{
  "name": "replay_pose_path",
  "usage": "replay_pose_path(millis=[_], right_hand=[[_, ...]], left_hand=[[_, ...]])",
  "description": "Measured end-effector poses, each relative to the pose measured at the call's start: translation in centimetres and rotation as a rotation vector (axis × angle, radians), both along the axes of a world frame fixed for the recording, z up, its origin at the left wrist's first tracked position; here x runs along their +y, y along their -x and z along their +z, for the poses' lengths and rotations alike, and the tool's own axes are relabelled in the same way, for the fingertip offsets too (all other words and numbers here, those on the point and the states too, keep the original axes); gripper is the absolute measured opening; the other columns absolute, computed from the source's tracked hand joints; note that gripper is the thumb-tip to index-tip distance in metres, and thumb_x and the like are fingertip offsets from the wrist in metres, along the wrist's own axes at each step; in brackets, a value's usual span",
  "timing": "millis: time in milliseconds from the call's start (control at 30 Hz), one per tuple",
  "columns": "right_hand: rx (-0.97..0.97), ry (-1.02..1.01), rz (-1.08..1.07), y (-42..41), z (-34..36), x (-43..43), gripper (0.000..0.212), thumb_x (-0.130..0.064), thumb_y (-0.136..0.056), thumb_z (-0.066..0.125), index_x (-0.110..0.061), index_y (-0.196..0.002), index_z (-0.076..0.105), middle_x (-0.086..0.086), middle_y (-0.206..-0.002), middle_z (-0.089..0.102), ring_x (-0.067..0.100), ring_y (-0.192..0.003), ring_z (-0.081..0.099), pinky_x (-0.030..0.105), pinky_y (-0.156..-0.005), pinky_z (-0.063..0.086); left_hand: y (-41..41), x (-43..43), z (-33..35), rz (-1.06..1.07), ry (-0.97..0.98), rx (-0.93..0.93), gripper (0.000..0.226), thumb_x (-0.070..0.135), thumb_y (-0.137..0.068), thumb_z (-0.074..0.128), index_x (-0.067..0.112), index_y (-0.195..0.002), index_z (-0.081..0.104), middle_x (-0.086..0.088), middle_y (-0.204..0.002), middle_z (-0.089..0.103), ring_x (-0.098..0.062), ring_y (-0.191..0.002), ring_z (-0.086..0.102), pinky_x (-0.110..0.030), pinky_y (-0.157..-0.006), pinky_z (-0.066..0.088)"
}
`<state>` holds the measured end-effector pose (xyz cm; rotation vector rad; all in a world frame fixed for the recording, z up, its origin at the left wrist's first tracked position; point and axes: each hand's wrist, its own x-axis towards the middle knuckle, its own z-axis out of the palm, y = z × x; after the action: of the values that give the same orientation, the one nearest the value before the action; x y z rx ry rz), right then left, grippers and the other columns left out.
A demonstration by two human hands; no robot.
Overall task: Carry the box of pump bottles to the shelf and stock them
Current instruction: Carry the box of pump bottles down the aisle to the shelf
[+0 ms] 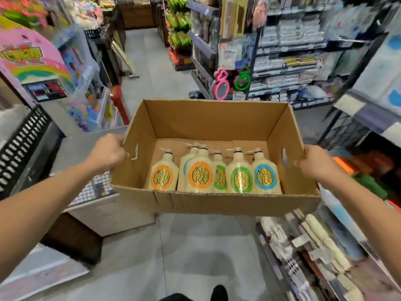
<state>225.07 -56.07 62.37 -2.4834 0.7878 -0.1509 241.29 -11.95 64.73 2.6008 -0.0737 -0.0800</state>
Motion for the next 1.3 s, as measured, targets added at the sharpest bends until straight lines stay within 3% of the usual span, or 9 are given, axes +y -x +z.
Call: replay_pose_path(millis=[167, 333, 633, 733, 800, 900, 1067, 1200, 1300], right_hand=[[0.004, 0.022, -0.013, -9.7, 1.5, -3.5, 0.007, -0.01, -0.087, 0.057, -0.007, -0.082, 0.061, 0.015, -0.083, 0.063, 0.034, -0.075, 0.059, 0.037, -0.063, 0.049], [0.021, 0.02, -0.059, -19.0, 0.2, -6.6, 0.011, -0.01, -0.086, 0.057, -0.01, -0.095, 0.063, 0.014, -0.088, 0.066, 0.034, -0.078, 0.062, 0.04, -0.067, 0.054], [0.039, -0.077, -0.262, -34.6, -3.8, -11.9, 0.011, -0.001, -0.085, 0.055, 0.001, -0.092, 0.063, 0.022, -0.089, 0.068, 0.039, -0.081, 0.063, 0.043, -0.07, 0.053], [0.041, -0.118, -0.364, -38.0, -4.7, -14.0, 0.006, -0.004, -0.087, 0.057, -0.004, -0.09, 0.061, 0.019, -0.09, 0.067, 0.037, -0.079, 0.063, 0.04, -0.067, 0.053], [0.049, -0.131, -0.427, -39.8, -5.4, -15.9, 0.006, -0.008, -0.089, 0.058, -0.004, -0.092, 0.061, 0.02, -0.092, 0.067, 0.036, -0.078, 0.062, 0.037, -0.066, 0.051], [0.049, -0.145, -0.505, -42.3, -6.6, -19.9, 0.015, -0.01, -0.089, 0.058, -0.001, -0.1, 0.064, 0.019, -0.094, 0.068, 0.035, -0.081, 0.063, 0.04, -0.07, 0.054], [0.092, -0.136, -0.577, -45.9, -8.6, -27.5, 0.005, -0.012, -0.088, 0.059, -0.011, -0.093, 0.06, 0.013, -0.091, 0.067, 0.03, -0.076, 0.061, 0.035, -0.065, 0.049], [0.115, -0.12, -0.652, -48.8, -9.6, -35.2, 0.009, -0.02, -0.089, 0.055, -0.012, -0.091, 0.059, 0.013, -0.089, 0.063, 0.036, -0.084, 0.06, 0.042, -0.074, 0.053], [0.102, -0.111, -0.739, -50.6, -9.3, -41.2, 0.006, -0.014, -0.085, 0.057, -0.008, -0.087, 0.058, 0.017, -0.088, 0.064, 0.036, -0.082, 0.06, 0.038, -0.067, 0.05]], left_hand=[[-9.9, -4.0, 0.7, -0.019, 0.021, -0.004, 0.012, -0.005, -0.079, 0.062, 0.004, -0.084, 0.068, -0.012, -0.077, 0.067, -0.029, -0.074, 0.064, -0.032, -0.058, 0.049], [-21.5, -7.7, -0.9, -0.071, 0.018, -0.004, 0.017, -0.002, -0.078, 0.061, 0.007, -0.09, 0.07, -0.014, -0.084, 0.071, -0.03, -0.076, 0.067, -0.042, -0.068, 0.058], [-43.9, -16.9, -4.0, -0.254, -0.014, 0.076, 0.022, -0.005, -0.081, 0.058, 0.013, -0.088, 0.068, -0.007, -0.074, 0.068, -0.019, -0.063, 0.063, -0.025, -0.05, 0.046], [-50.2, -21.3, -3.9, -0.313, 0.007, 0.116, 0.025, -0.006, -0.081, 0.057, 0.013, -0.091, 0.069, -0.011, -0.079, 0.071, -0.026, -0.068, 0.067, -0.035, -0.057, 0.057], [-53.8, -24.8, -3.9, -0.352, 0.011, 0.124, 0.025, -0.006, -0.081, 0.057, 0.014, -0.089, 0.068, -0.014, -0.08, 0.072, -0.032, -0.071, 0.069, -0.044, -0.062, 0.06], [-59.0, -31.5, -4.5, -0.415, -0.039, 0.1, 0.021, 0.001, -0.085, 0.06, 0.021, -0.086, 0.065, -0.01, -0.083, 0.071, -0.028, -0.074, 0.067, -0.036, -0.067, 0.057], [-65.6, -43.2, -6.1, -0.582, -0.053, 0.11, 0.015, 0.003, -0.086, 0.06, 0.016, -0.086, 0.068, -0.009, -0.076, 0.066, -0.027, -0.073, 0.063, -0.028, -0.056, 0.043], [-70.8, -54.6, -7.4, -0.687, -0.133, 0.086, 0.009, 0.002, -0.08, 0.063, 0.007, -0.084, 0.069, -0.014, -0.077, 0.067, -0.032, -0.074, 0.062, -0.031, -0.057, 0.045], [-74.5, -62.9, -7.6, -0.773, -0.11, 0.089, 0.011, 0.0, -0.076, 0.062, 0.003, -0.083, 0.069, -0.015, -0.074, 0.068, -0.033, -0.071, 0.064, -0.031, -0.052, 0.044]])
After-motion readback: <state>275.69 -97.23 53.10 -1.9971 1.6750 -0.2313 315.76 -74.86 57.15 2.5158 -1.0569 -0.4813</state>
